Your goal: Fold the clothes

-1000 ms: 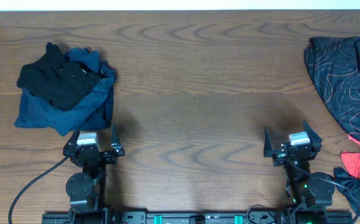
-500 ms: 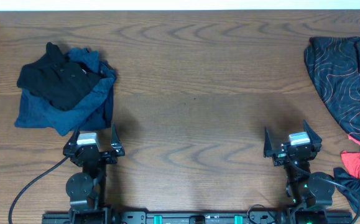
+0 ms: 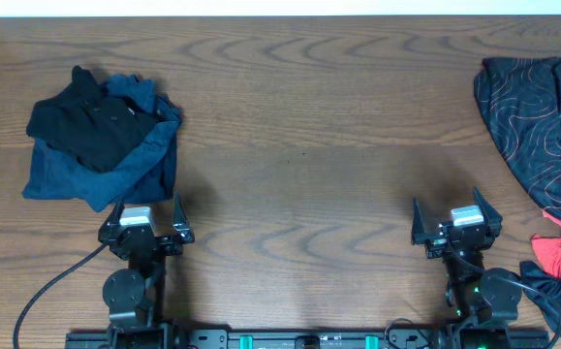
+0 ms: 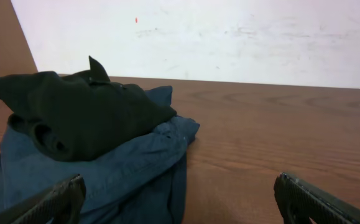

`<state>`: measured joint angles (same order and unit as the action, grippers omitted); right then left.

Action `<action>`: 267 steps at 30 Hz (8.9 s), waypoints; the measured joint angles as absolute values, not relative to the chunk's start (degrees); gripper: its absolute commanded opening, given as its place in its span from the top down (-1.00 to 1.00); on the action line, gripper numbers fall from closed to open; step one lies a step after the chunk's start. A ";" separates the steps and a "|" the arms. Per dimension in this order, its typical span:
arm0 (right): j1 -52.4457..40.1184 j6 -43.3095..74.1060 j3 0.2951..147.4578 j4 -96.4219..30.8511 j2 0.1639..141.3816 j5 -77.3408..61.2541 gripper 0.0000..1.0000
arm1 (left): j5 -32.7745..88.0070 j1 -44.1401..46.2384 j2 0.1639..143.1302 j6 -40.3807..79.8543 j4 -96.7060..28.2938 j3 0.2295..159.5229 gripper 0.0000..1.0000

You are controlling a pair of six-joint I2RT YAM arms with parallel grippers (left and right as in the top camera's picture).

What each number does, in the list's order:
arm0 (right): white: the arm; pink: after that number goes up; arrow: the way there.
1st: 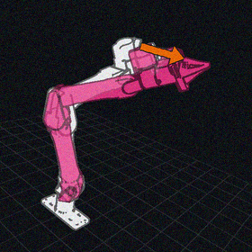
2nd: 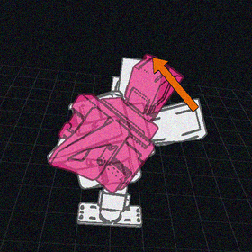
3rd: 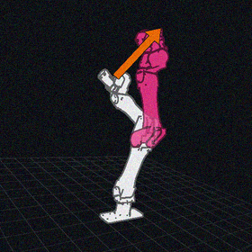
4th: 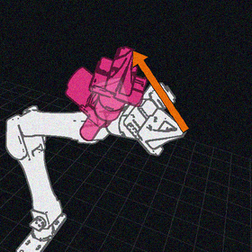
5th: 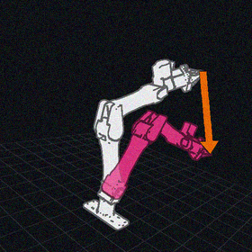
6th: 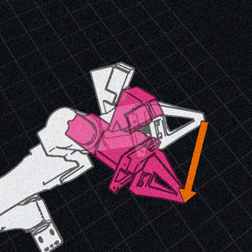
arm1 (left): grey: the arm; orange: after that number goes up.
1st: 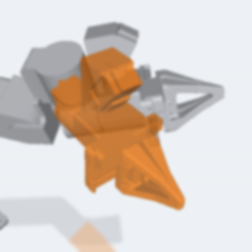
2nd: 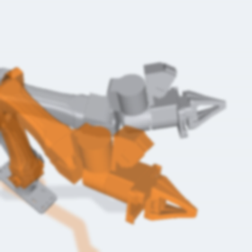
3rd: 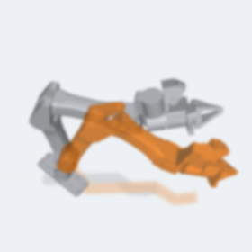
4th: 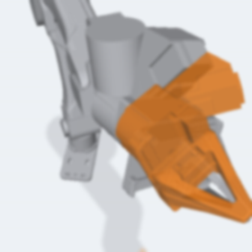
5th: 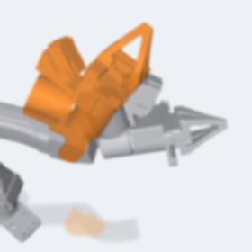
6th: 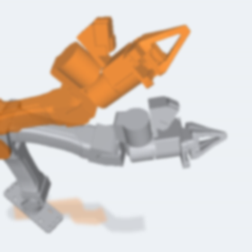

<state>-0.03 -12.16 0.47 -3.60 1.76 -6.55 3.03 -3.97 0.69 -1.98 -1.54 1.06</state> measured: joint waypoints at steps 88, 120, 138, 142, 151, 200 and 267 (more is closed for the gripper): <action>47.42 37.08 33.74 -37.52 71.16 24.43 -0.25 | 3.90 -3.95 55.20 4.51 -48.71 57.43 -0.99; 44.56 25.50 36.71 -36.73 71.88 5.32 0.97 | 3.90 -3.95 55.20 4.51 -48.71 57.43 -0.99; -12.91 15.29 48.69 -34.13 71.44 -9.23 0.97 | 3.92 -3.95 55.20 4.51 -48.71 57.43 -0.99; -21.58 15.51 48.69 -18.59 76.82 -8.64 0.96 | 3.92 -3.95 55.20 4.51 -48.66 57.49 -0.99; -29.28 15.88 48.73 -4.69 85.86 -5.02 -0.70 | 3.95 -3.95 55.27 4.51 -48.69 57.56 -0.96; 10.74 15.46 55.18 -47.46 62.39 9.04 -0.99 | 23.24 44.45 112.90 37.10 17.02 57.91 -0.54; -8.75 4.16 49.34 -36.38 88.18 -11.94 -0.94 | 23.94 33.10 107.33 20.86 -8.71 65.04 -0.96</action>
<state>-8.75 4.16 49.34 -36.38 88.18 -11.94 23.94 33.10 107.33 20.86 -8.71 65.04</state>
